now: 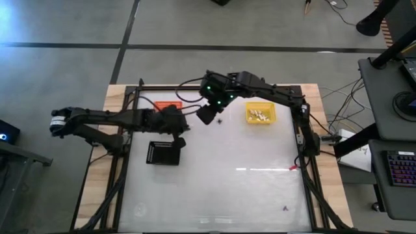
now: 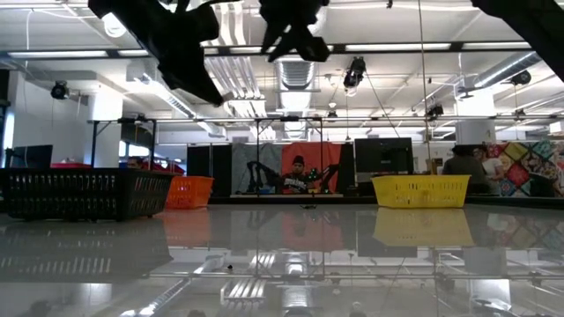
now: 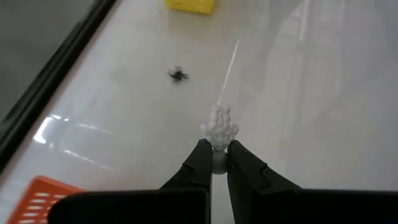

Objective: Sort Halloween decoration
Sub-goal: Put the white skeleton toy into the yellow bin

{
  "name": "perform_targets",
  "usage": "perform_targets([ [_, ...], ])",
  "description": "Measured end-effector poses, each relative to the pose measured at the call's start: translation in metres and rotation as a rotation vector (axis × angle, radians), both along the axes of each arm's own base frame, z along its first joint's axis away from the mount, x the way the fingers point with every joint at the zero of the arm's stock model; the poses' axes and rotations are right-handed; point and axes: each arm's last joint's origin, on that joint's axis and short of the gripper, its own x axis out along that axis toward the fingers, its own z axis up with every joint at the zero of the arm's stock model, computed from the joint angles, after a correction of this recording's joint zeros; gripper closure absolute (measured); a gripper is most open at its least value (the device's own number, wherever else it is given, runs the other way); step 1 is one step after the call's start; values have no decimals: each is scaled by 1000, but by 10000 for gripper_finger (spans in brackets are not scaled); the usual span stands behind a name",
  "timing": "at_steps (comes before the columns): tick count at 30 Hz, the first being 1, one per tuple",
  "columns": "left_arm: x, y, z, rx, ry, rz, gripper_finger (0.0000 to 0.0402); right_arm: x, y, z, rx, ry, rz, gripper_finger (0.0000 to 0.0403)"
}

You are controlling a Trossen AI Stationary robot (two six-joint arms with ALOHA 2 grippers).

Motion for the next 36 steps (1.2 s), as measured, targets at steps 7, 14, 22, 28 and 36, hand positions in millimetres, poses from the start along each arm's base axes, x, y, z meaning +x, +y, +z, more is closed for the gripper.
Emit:
perform_targets([
  [7, 2, 13, 4, 12, -44, -55, 401, 11, -2, 1, 31, -98, -51, 315],
  [14, 2, 25, 8, 27, -87, -76, 401, 14, -5, -12, 56, -60, -106, 299],
  [22, 4, 31, 15, 47, -157, -113, 401, 21, -7, -33, 67, -48, -143, 286],
  [28, 5, 35, 18, 67, -184, -113, 401, 23, -7, -35, 63, -61, -140, 286],
  [36, 5, 37, 20, 81, -207, -108, 401, 24, -8, -40, 52, -55, -131, 289],
])
